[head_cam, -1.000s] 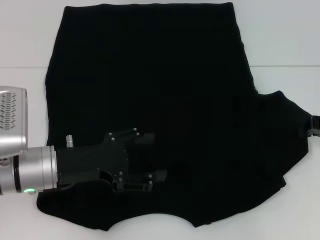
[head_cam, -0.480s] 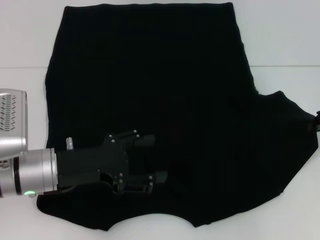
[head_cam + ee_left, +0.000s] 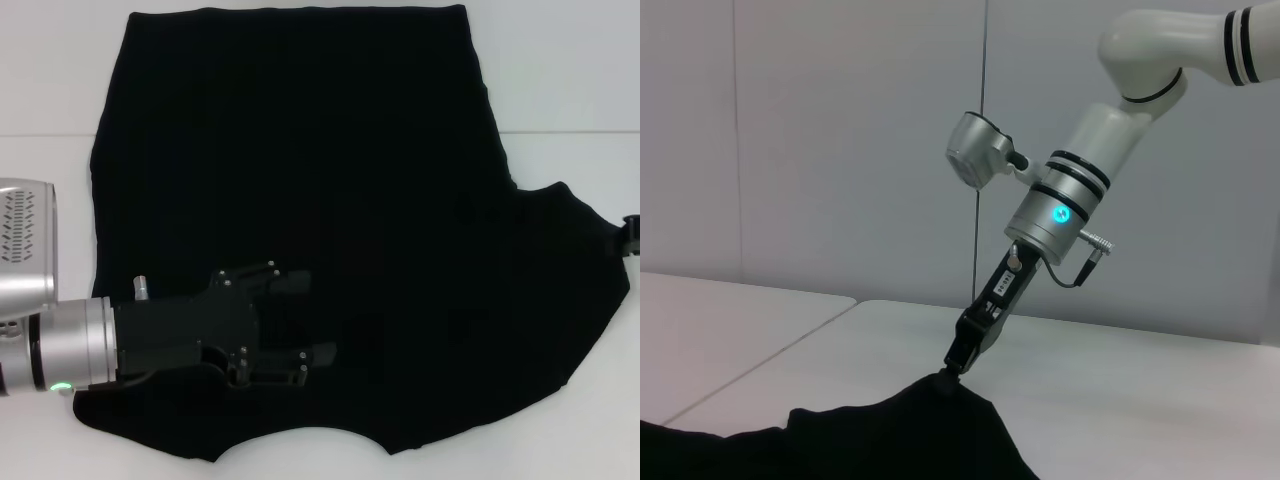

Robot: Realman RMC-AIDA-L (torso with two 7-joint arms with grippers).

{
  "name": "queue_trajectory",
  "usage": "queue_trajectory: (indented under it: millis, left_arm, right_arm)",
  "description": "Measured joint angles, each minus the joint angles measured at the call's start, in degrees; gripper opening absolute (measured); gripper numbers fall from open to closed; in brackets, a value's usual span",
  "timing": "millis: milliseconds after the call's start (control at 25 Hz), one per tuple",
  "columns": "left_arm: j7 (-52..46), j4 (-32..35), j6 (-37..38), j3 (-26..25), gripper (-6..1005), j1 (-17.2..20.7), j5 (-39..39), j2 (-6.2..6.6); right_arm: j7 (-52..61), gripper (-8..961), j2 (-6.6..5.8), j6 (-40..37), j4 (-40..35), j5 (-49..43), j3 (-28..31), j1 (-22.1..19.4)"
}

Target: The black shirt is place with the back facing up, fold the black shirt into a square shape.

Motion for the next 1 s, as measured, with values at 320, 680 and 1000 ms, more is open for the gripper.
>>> queue_trajectory:
  millis: [320,680,1000]
  left_arm:
    - [-0.8,0.0,0.0,-0.2,874,0.0,0.0,0.09]
    - [-1.4,0.1,0.0,-1.5,875,0.1,0.2,0.34]
    - [-2.1,0.1,-1.3,-1.6,874,-0.3,0.3,0.51]
  right_arm:
    - [0.1,17,2.89,-5.7,-3.7,-0.4,-3.4,6.4]
    - [0.7,70,8.54,-6.5,1.6,-8.0,-15.5,18.6]
    - [1.7,116,10.92,-5.4,-1.2,-10.6,-19.0,18.9]
